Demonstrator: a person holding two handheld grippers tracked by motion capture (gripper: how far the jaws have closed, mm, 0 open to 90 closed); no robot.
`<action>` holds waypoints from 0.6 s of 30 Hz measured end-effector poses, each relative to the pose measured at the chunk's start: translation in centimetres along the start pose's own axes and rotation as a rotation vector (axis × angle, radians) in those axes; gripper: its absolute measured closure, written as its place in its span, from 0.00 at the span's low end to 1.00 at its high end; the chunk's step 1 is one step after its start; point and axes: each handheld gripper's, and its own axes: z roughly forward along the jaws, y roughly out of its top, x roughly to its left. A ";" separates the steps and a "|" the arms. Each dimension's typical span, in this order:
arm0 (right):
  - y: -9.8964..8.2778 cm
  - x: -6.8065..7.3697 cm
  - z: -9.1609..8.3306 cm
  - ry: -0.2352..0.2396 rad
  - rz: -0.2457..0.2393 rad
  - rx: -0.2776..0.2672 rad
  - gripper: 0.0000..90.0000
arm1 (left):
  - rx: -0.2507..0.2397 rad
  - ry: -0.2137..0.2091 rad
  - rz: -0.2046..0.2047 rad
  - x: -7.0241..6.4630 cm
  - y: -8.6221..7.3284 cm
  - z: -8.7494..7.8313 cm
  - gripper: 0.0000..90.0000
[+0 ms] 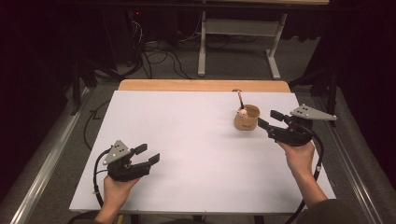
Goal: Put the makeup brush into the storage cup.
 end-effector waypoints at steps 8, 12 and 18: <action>-0.6 0.0 -0.5 0.001 0.006 -0.013 0.43 | 0.000 0.000 0.001 0.0 0.0 0.0 0.39; -0.8 0.1 -0.7 0.002 0.006 -0.016 0.43 | 0.000 0.000 0.002 0.0 0.0 0.0 0.39; -1.0 0.2 -1.3 0.001 0.006 -0.026 0.43 | 0.001 0.007 0.007 0.0 0.0 0.0 0.39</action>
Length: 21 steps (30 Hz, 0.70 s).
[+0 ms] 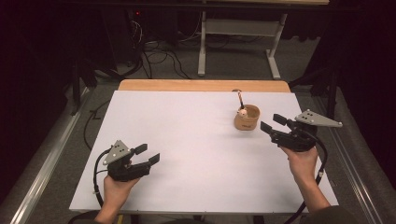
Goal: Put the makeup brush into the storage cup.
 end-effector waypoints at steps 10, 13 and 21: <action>-0.5 0.1 -0.7 0.003 0.004 -0.005 0.42 | 0.000 0.001 0.000 0.0 0.0 0.0 0.39; -0.7 0.1 -0.9 0.004 0.007 -0.007 0.42 | 0.000 0.000 0.000 0.0 0.0 0.0 0.39; -1.1 0.3 -1.4 0.006 0.008 -0.007 0.42 | 0.000 0.001 0.000 0.0 0.0 0.0 0.39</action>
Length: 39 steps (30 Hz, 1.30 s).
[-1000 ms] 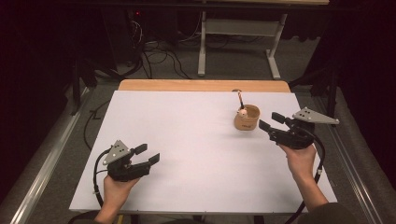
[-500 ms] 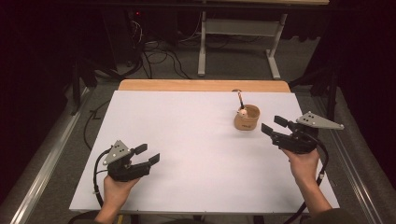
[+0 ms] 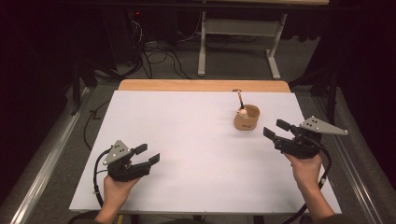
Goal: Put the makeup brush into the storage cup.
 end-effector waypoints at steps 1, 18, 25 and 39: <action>0.0 0.0 0.0 -0.001 0.000 0.000 0.42 | 0.000 0.000 0.000 0.0 0.0 0.0 0.39; -1.0 0.7 -0.7 0.013 0.006 -0.006 0.41 | -0.001 -0.001 0.000 0.0 0.0 0.0 0.39; -1.4 0.9 -1.0 0.011 0.012 -0.011 0.40 | 0.000 -0.001 0.000 0.0 0.0 0.0 0.39; -2.4 1.2 -1.1 0.023 0.022 -0.014 0.40 | 0.000 -0.002 -0.001 0.0 0.0 0.0 0.39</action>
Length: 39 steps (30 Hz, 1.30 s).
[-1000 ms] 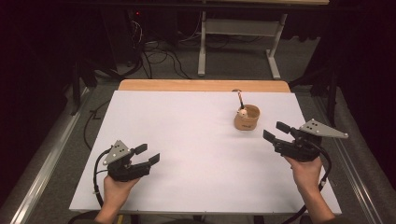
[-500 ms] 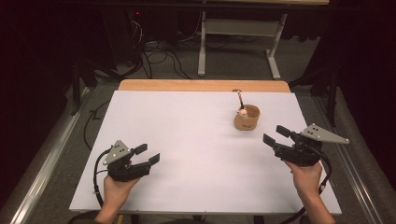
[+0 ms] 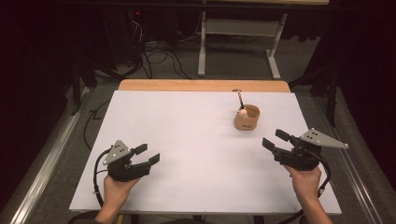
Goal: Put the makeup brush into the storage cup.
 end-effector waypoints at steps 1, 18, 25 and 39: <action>-0.1 0.0 0.0 0.001 0.000 0.003 0.40 | 0.000 0.000 0.000 0.0 0.0 0.0 0.39; -1.3 0.6 -0.6 -0.002 -0.004 0.003 0.40 | 0.001 0.000 0.001 0.0 0.0 0.0 0.39; -2.0 0.5 -0.8 -0.012 0.004 0.008 0.40 | 0.000 0.000 0.001 0.0 0.0 0.0 0.39; -3.0 0.7 -0.8 -0.025 -0.002 0.031 0.39 | 0.000 -0.006 -0.002 0.0 0.0 0.0 0.39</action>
